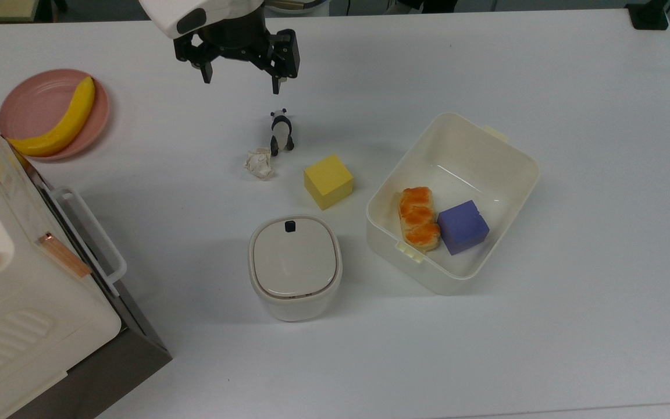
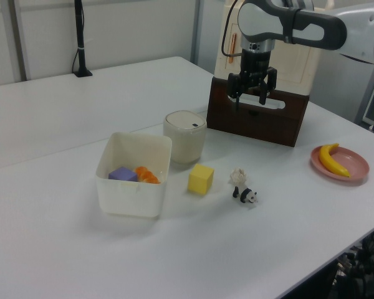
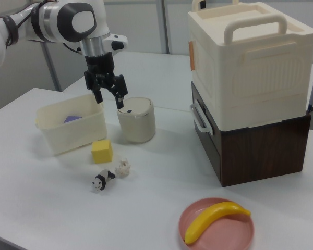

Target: Open the trash can

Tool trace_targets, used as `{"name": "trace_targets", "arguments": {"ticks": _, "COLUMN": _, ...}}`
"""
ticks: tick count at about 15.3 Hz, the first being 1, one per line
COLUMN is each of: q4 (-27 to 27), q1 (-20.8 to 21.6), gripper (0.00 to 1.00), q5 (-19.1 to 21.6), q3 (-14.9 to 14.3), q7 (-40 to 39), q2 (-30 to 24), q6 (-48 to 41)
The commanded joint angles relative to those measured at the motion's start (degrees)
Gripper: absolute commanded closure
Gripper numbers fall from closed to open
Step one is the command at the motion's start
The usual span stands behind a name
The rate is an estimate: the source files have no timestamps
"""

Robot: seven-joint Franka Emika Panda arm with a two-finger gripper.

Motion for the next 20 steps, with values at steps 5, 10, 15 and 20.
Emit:
{"name": "trace_targets", "arguments": {"ticks": 5, "q4": -3.0, "q1": 2.1, "gripper": 0.0, "q5": -0.1, "q3": -0.4, "q7": -5.6, "q2": 1.2, "q6": 0.2}}
{"name": "trace_targets", "arguments": {"ticks": 10, "q4": -2.8, "q1": 2.9, "gripper": 0.0, "q5": -0.4, "q3": -0.4, "q7": -19.6, "q2": 1.2, "q6": 1.1}}
{"name": "trace_targets", "arguments": {"ticks": 15, "q4": -5.0, "q1": 5.6, "gripper": 0.0, "q5": -0.5, "q3": -0.4, "q7": -22.8, "q2": 1.9, "q6": 3.8}}
{"name": "trace_targets", "arguments": {"ticks": 20, "q4": -6.4, "q1": 7.1, "gripper": 0.0, "q5": -2.0, "q3": -0.5, "q7": -22.2, "q2": 3.9, "q6": 7.5}}
